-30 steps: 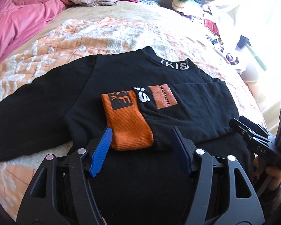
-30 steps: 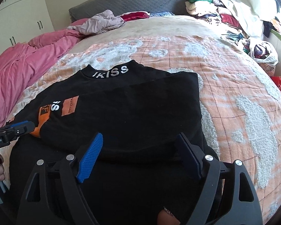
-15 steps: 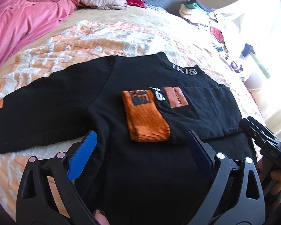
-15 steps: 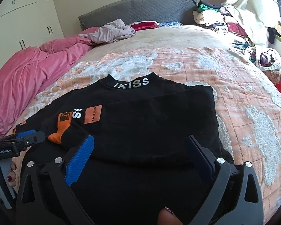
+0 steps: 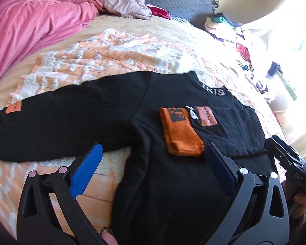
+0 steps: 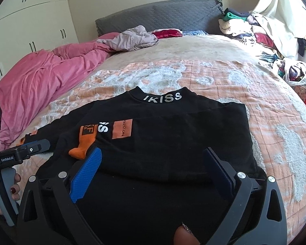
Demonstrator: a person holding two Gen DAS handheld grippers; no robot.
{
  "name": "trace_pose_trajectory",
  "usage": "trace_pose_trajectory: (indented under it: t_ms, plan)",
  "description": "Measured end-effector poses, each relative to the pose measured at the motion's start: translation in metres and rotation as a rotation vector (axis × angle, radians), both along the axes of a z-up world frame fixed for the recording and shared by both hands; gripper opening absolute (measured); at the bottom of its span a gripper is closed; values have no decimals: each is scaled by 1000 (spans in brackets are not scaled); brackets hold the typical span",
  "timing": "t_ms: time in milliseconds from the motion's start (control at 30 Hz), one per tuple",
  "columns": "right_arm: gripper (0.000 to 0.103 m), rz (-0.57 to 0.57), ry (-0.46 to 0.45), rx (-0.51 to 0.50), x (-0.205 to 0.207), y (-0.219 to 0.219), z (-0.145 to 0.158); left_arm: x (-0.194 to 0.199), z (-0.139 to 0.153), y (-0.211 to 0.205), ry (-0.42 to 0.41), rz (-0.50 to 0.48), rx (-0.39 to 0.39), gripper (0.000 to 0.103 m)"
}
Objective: Fold small clothes
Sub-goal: 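Move the left tool toward the other sleeve's orange cuff, then close the left tool on the orange cuff of the other sleeve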
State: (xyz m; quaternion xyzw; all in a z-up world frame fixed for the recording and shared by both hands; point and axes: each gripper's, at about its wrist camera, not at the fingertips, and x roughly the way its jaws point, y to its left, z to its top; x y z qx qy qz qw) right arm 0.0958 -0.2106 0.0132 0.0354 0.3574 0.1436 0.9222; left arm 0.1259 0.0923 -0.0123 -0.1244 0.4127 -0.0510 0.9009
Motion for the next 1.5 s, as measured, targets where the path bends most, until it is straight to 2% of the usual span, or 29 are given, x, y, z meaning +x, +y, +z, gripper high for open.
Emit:
trace_pose_trajectory:
  t_ms: [600,867,1100,1500]
  plan:
    - [98,106,-23,-3,-5,58,21,-10,13,69,-8,148,-29,94]
    - [98,154,-8,5,0,93,20,-13,9,103,12,269,-79,94]
    - [98,197,-3,-2,4,123,22,-17,8,127,28,343,-50,94]
    - [98,285,1,-56,11,175,27,-32,6,181,42,496,-84,94]
